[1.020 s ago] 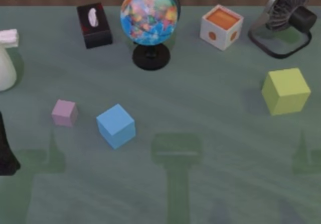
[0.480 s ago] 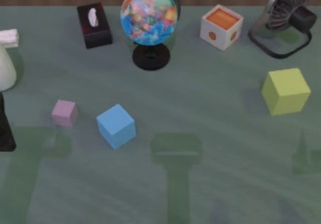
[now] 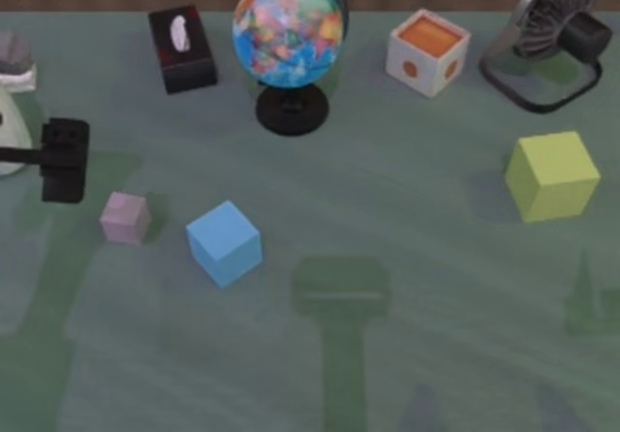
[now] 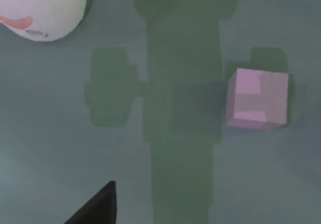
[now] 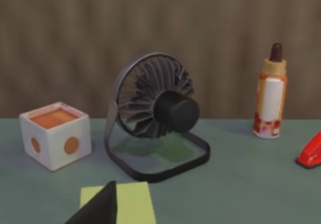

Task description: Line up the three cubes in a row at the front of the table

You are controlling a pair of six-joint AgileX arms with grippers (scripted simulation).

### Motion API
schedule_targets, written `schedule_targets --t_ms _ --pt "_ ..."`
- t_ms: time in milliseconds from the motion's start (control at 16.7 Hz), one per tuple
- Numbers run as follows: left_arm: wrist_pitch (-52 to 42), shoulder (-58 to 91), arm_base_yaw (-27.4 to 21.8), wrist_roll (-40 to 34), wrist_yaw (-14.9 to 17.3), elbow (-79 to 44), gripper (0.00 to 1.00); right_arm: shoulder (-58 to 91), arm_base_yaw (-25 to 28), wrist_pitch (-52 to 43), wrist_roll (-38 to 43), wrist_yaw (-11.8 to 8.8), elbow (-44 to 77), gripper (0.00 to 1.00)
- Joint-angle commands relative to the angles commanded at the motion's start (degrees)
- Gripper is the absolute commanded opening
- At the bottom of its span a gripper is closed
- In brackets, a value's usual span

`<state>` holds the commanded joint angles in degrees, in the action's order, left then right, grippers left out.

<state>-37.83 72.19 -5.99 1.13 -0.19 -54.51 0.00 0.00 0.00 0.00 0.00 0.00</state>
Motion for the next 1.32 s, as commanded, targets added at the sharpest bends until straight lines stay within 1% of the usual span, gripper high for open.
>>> schedule_targets --t_ms 360,540,660,840,1140,1320 --pt "-16.3 30.2 -2.7 0.5 0.1 -23.5 1.0 0.0 0.0 0.0 0.0 0.0 0.0 1.0" --pt "-21.6 40.9 -3.7 0.6 0.2 -32.3 1.0 0.0 0.0 0.0 0.0 0.0 0.0 1.0" --pt "-23.9 45.3 -4.1 0.7 0.3 -36.3 1.0 0.0 0.0 0.0 0.0 0.0 0.0 1.0" --pt "-25.2 48.1 -4.4 0.8 0.3 -38.8 1.0 0.0 0.0 0.0 0.0 0.0 0.0 1.0" --pt "-24.9 48.0 -4.1 0.8 0.3 -38.5 1.0 0.0 0.0 0.0 0.0 0.0 0.0 1.0" --pt "-20.9 49.8 -4.3 0.9 0.3 -36.0 1.0 0.0 0.0 0.0 0.0 0.0 0.0 1.0"
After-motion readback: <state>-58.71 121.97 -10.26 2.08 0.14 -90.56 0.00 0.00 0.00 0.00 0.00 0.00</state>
